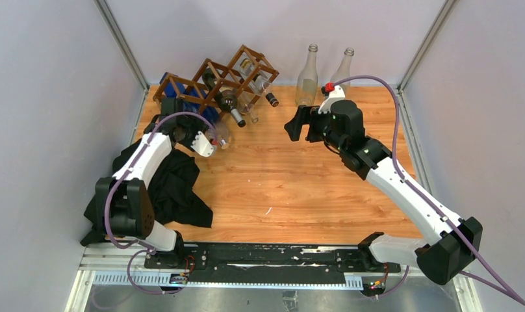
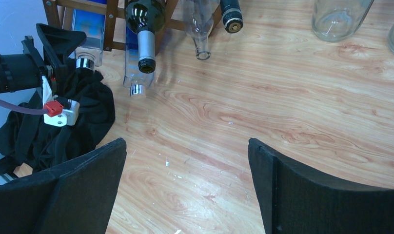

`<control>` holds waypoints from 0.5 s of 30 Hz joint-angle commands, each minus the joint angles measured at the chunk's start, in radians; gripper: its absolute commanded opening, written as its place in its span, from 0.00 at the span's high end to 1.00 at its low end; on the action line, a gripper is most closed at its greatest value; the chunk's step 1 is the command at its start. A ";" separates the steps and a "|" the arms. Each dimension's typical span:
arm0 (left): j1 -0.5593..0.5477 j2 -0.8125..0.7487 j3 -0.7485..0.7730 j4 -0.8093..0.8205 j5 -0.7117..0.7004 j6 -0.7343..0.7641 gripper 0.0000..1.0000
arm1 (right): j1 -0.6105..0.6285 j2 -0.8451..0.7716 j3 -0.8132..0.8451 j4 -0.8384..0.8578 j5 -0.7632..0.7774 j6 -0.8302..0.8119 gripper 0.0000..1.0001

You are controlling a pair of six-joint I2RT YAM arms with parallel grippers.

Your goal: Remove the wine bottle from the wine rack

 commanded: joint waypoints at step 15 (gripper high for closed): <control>0.007 -0.266 -0.145 -0.039 0.166 0.078 1.00 | 0.014 -0.006 -0.054 0.067 -0.050 0.017 0.01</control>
